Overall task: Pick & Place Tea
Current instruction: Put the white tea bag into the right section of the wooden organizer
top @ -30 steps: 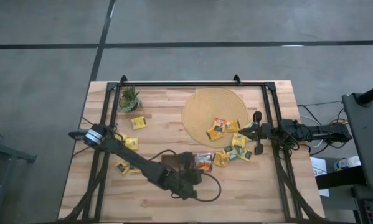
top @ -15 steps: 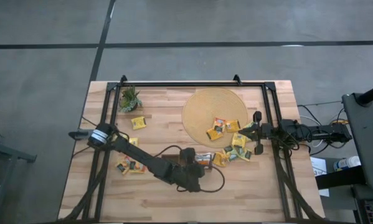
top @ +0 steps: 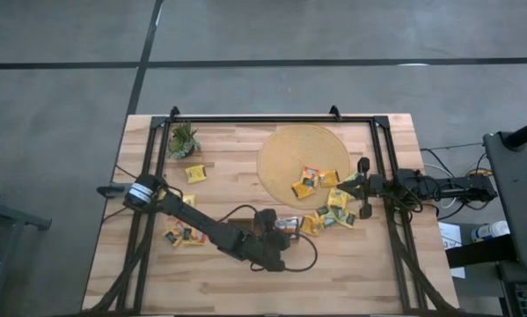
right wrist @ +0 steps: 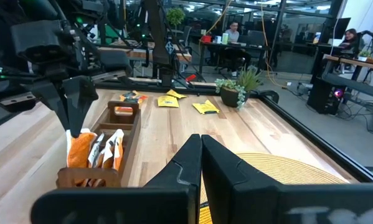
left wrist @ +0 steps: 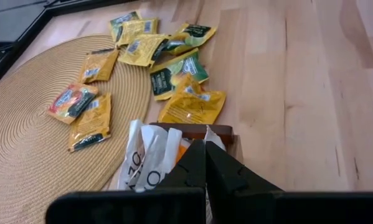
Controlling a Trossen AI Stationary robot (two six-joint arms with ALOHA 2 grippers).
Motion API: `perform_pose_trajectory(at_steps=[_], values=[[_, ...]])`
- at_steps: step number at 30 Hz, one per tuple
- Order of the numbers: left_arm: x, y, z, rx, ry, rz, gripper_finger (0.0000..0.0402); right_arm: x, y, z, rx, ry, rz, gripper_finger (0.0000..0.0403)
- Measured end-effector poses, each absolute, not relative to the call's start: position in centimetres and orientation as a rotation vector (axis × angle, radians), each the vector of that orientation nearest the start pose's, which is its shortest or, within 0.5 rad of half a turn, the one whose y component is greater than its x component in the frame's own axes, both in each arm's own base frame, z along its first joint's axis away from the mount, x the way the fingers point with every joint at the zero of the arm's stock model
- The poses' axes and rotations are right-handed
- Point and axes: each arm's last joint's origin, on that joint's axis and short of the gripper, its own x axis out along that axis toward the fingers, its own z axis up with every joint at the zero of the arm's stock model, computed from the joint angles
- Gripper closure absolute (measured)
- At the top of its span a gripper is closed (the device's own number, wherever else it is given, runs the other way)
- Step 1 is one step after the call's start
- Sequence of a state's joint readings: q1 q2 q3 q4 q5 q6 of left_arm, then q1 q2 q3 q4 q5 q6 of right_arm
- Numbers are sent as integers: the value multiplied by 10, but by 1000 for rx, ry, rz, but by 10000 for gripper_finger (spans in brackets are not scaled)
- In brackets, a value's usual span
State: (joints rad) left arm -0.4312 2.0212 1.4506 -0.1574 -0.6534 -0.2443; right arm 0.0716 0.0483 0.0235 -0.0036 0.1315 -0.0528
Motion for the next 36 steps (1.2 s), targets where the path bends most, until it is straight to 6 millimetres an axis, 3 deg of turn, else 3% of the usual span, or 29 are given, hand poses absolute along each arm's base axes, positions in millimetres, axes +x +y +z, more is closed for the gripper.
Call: perform_pose_trajectory(at_steps=[13, 26, 36], values=[[407, -168, 196, 167, 605, 272, 398, 99, 3, 167, -56, 29, -59, 394], [408, -166, 197, 183, 562, 349, 265, 99, 3, 167, -56, 30, -59, 394], [408, -167, 202, 186, 509, 398, 250, 99, 3, 167, -56, 30, -59, 394]])
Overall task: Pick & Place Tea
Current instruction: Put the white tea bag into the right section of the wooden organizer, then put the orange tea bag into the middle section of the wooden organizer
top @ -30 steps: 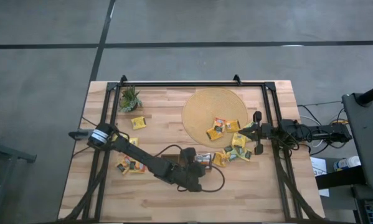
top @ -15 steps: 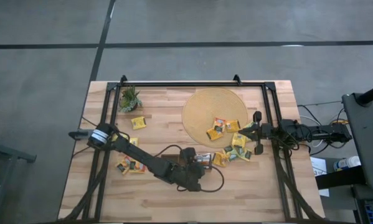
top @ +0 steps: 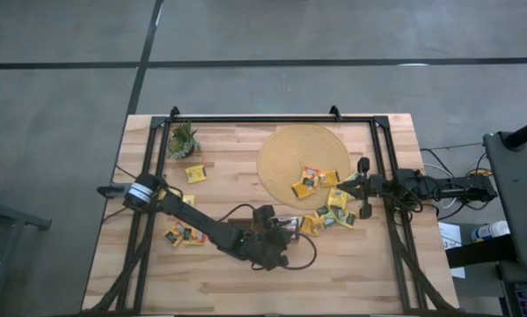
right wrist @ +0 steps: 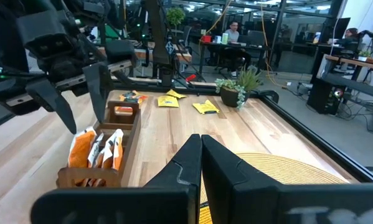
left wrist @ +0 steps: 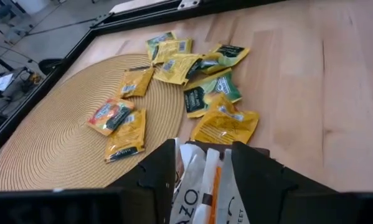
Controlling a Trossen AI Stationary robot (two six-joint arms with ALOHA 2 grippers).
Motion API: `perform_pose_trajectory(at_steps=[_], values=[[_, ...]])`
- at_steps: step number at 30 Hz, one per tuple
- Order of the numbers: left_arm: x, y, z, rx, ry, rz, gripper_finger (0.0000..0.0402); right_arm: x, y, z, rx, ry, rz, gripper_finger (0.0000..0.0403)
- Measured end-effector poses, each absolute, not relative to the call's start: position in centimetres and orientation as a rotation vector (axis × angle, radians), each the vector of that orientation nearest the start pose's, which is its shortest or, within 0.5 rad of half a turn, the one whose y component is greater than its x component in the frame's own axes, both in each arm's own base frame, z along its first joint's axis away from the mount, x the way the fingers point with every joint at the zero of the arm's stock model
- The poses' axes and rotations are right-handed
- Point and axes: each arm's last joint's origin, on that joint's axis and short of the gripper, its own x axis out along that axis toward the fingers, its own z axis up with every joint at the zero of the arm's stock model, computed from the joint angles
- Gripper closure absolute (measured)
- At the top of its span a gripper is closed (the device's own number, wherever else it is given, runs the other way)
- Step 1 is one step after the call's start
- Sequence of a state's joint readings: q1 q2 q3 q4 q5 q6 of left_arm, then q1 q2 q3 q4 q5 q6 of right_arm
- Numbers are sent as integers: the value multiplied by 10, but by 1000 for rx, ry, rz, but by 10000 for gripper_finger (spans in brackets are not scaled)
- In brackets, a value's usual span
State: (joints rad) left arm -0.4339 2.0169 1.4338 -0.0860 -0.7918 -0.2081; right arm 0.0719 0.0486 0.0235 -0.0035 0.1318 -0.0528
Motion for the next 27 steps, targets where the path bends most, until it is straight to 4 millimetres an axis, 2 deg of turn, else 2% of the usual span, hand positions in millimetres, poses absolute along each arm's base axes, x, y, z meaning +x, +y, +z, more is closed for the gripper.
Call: perform_pose_trajectory(at_steps=[6, 10, 18, 27], values=[[402, -173, 213, 211, 502, 364, 250, 99, 3, 167, -56, 30, -59, 394], [390, -182, 230, 217, 487, 329, 250, 99, 3, 167, -56, 30, -59, 394], [354, -200, 262, 219, 509, 269, 250, 99, 3, 168, -56, 29, -59, 394], [319, -211, 270, 253, 586, 292, 250, 99, 3, 168, -56, 29, -59, 394]])
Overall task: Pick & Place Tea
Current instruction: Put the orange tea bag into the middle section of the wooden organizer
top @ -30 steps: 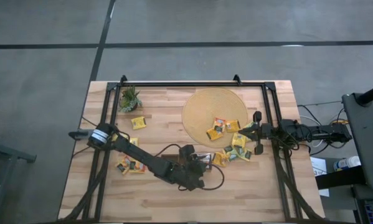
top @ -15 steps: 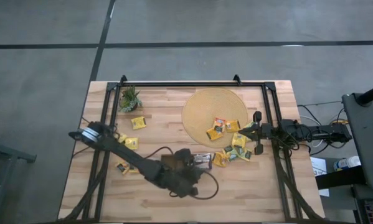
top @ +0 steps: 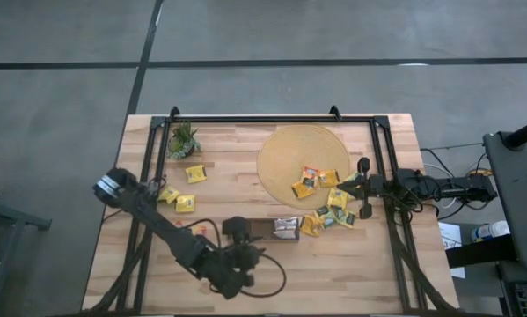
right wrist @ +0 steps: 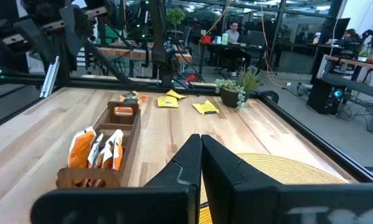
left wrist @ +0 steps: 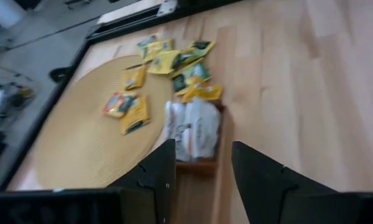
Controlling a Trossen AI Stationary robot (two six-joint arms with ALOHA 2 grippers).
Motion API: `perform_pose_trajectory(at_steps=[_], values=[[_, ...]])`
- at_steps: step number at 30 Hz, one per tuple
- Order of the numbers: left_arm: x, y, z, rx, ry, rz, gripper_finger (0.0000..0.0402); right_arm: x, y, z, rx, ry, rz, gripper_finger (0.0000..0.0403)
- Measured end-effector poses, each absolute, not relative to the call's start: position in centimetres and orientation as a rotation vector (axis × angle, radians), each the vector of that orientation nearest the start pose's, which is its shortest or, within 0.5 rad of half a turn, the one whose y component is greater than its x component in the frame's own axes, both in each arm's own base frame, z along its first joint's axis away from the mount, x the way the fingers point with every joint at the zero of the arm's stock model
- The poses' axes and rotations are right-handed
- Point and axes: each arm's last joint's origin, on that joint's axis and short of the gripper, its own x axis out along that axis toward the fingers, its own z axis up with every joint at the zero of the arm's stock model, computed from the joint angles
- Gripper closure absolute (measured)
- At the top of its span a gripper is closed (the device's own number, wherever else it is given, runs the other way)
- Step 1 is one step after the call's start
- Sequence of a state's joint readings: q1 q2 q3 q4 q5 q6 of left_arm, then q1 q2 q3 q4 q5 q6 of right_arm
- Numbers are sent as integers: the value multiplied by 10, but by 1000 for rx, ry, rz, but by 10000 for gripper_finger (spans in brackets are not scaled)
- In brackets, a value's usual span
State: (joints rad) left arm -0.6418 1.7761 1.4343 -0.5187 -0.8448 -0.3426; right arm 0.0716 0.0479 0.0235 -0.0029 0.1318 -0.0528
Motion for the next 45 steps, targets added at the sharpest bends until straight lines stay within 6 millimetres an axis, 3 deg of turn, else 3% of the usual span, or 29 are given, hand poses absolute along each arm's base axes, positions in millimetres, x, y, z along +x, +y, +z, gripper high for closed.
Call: perform_pose_trajectory(at_steps=[15, 45], values=[[292, -192, 264, 280, 649, 547, 250, 99, 3, 167, -56, 29, -59, 394], [293, -186, 259, 336, 563, 651, 250, 99, 3, 168, -56, 29, -59, 394]])
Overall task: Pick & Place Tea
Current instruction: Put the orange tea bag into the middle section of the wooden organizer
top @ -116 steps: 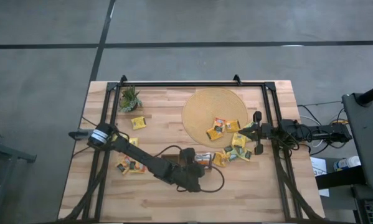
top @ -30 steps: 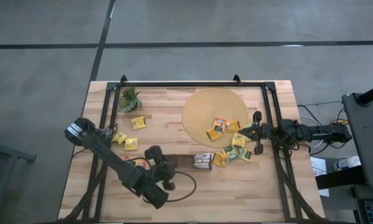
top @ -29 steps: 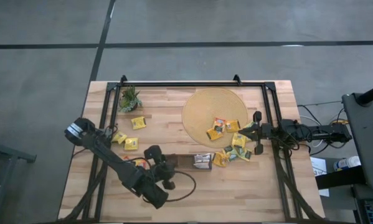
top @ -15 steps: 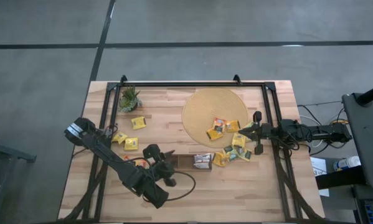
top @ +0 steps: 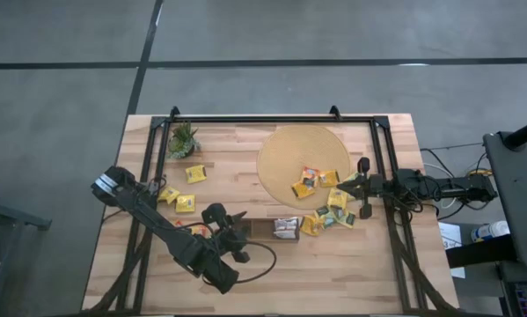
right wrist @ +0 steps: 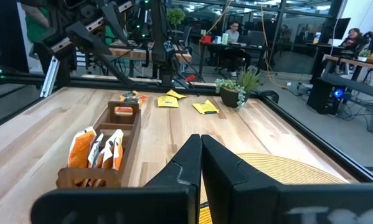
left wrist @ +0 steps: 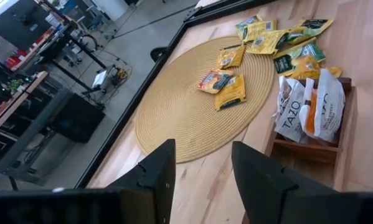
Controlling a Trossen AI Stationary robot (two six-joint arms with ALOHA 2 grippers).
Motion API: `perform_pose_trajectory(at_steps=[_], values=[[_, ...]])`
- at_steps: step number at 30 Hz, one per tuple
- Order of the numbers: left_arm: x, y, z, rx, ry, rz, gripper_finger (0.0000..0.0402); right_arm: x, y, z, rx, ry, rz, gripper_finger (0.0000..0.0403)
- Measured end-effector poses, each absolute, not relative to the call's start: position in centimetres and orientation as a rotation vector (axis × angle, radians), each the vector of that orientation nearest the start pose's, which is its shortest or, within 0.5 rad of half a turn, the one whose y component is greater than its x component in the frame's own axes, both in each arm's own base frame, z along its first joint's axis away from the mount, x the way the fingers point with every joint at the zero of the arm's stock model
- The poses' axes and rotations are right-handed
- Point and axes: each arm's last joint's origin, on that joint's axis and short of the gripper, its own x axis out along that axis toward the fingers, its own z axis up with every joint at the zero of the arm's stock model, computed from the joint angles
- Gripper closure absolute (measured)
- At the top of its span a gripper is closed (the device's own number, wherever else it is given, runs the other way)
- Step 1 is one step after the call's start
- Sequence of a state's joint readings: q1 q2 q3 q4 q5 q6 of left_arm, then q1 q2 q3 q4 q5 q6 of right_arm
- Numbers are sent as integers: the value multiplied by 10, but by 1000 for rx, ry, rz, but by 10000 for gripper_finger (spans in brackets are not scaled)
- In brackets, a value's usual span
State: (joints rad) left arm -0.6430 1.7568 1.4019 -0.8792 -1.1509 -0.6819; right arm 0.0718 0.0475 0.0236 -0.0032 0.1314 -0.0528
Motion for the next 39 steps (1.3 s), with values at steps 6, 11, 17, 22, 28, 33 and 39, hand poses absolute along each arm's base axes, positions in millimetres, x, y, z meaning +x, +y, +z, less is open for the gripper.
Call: perform_pose_trajectory(at_steps=[6, 11, 17, 22, 28, 33, 39], values=[[293, -186, 259, 332, 561, 651, 250, 99, 3, 168, -56, 28, -59, 394], [293, -186, 259, 332, 561, 651, 250, 99, 3, 167, -56, 29, -59, 394], [293, -186, 259, 332, 561, 650, 250, 99, 3, 168, -56, 29, -59, 394], [293, -186, 259, 331, 561, 650, 250, 99, 3, 167, -56, 29, -59, 394], [293, -186, 259, 327, 567, 644, 250, 99, 3, 167, -56, 29, -59, 394], [293, -187, 259, 321, 575, 636, 250, 99, 3, 168, -56, 29, -59, 394], [287, -189, 256, 293, 696, 544, 250, 99, 3, 167, -56, 29, -59, 394]])
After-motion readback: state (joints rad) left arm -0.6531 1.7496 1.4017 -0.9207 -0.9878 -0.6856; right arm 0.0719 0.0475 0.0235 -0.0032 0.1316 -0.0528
